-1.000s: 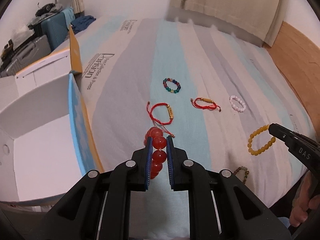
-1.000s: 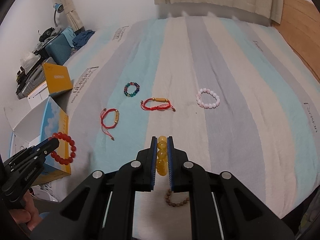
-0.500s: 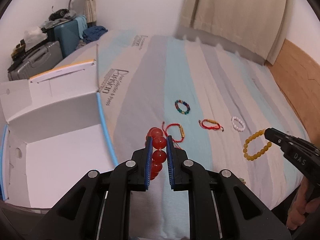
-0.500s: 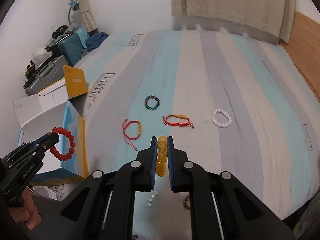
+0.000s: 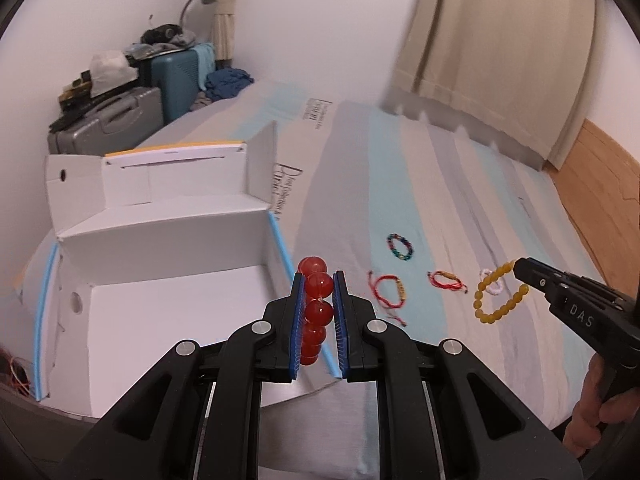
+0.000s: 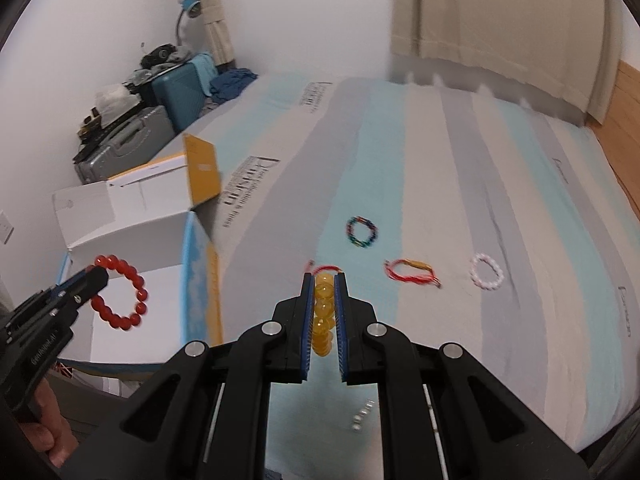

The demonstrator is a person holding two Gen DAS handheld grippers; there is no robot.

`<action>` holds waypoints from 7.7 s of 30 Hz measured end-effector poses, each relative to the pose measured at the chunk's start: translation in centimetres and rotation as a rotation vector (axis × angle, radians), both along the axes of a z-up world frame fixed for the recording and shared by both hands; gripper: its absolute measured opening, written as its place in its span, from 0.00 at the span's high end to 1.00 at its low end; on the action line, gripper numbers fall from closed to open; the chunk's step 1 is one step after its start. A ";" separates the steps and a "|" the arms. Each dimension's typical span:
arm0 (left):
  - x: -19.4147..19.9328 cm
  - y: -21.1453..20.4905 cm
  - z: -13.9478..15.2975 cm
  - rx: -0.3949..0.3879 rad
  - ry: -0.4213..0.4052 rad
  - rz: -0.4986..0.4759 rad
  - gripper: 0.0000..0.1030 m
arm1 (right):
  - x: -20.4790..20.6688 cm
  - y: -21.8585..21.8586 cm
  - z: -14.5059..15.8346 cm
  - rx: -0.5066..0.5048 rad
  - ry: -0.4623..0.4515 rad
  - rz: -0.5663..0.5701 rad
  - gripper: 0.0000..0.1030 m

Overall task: Organize jewelry
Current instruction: 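Carry red bracelet in left tool into box while right tool carries yellow bracelet, then open left tool dropping red bracelet in box while right tool drops yellow bracelet, then move both tools back over the wooden bead bracelet and pearl string, then close left tool on pearl string while right tool closes on wooden bead bracelet, then carry pearl string in left tool into box while right tool carries wooden bracelet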

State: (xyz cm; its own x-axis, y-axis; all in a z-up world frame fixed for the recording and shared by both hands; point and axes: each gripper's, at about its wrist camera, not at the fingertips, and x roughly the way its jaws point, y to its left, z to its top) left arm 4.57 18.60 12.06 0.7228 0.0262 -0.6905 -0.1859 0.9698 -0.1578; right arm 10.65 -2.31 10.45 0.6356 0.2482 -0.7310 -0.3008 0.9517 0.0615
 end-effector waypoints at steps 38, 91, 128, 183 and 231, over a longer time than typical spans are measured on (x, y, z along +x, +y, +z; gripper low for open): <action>-5.4 18.0 -4.8 0.023 0.149 0.309 0.88 | -2.2 22.6 -3.8 -0.070 0.053 0.324 0.91; -3.8 20.2 -7.7 0.011 0.231 0.415 0.26 | -0.2 23.3 -10.3 -0.104 0.188 0.319 0.18; 2.2 -7.2 -6.6 0.121 0.195 -0.093 0.06 | -1.2 -8.1 -4.2 -0.081 0.074 -0.106 0.09; 4.9 -21.6 -23.4 0.118 0.440 -0.365 0.39 | 1.3 -18.0 -23.2 -0.058 0.512 -0.197 0.70; 4.6 -18.8 -14.9 0.074 0.305 -0.325 0.90 | 0.2 -19.0 -15.9 0.071 0.310 -0.209 0.90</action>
State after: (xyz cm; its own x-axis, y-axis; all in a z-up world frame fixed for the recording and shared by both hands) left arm 9.21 -0.23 -2.84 0.4651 -0.1113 -0.8782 0.1026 0.9922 -0.0714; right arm 10.89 -21.29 -5.43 0.4294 0.1936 -0.8821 -0.0572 0.9806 0.1874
